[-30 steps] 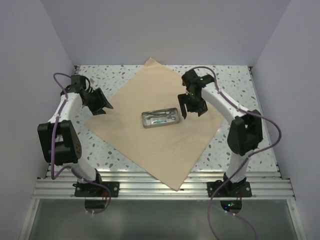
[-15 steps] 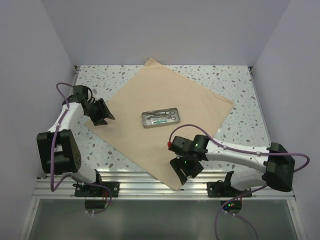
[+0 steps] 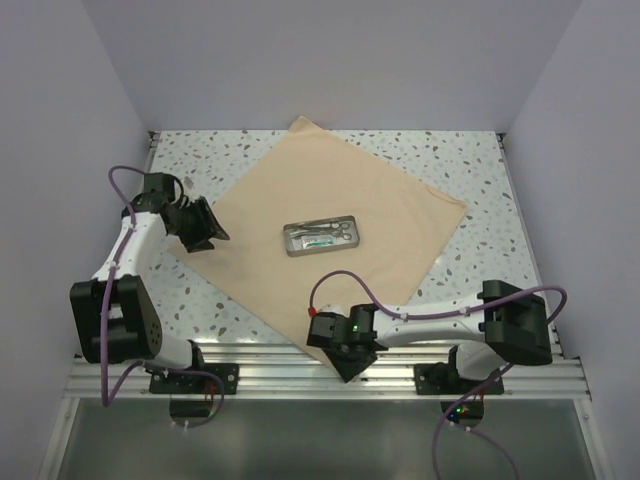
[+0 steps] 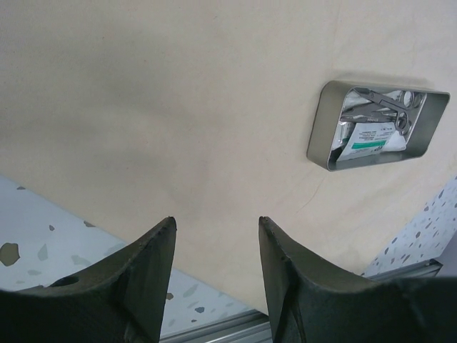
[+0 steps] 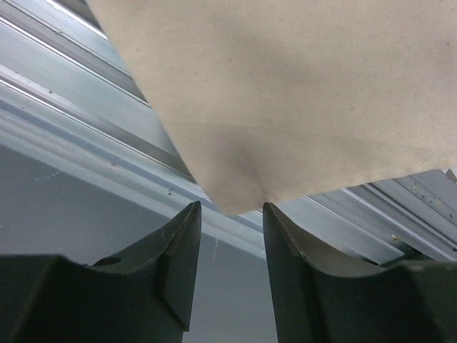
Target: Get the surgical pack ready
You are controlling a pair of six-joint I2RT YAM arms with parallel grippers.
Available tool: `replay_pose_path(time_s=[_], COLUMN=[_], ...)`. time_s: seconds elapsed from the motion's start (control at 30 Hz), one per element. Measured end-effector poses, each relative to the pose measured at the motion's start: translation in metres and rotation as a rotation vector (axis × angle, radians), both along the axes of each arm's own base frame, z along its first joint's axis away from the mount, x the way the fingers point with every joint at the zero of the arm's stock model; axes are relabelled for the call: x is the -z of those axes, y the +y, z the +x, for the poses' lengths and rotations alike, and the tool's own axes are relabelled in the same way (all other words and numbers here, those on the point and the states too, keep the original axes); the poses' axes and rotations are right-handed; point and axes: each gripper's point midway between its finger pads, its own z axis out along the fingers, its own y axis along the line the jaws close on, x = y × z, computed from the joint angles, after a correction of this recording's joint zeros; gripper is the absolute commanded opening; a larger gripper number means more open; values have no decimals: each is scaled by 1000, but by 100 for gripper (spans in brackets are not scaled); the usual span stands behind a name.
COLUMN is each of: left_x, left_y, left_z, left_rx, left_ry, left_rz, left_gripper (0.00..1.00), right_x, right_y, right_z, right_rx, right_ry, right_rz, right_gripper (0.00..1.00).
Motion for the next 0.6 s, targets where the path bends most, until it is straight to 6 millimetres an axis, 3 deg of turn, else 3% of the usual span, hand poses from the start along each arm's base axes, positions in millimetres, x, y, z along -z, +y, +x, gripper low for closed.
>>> replay_pose_path(time_s=[0.13, 0.37, 0.6], left_x=[-3, -4, -4], left_y=[0, 1, 1], left_z=[0, -2, -2], left_rx=[10, 16, 16], left_ry=[-14, -17, -18], left_rz=[6, 14, 14], left_gripper=[54, 54, 54], right_x=[2, 10, 11], right_y=[9, 9, 5], right_z=[2, 0, 3], right_rx=[-1, -6, 7], right_ry=[-22, -37, -61], right_rz=[11, -18, -35], right_gripper=[43, 41, 29])
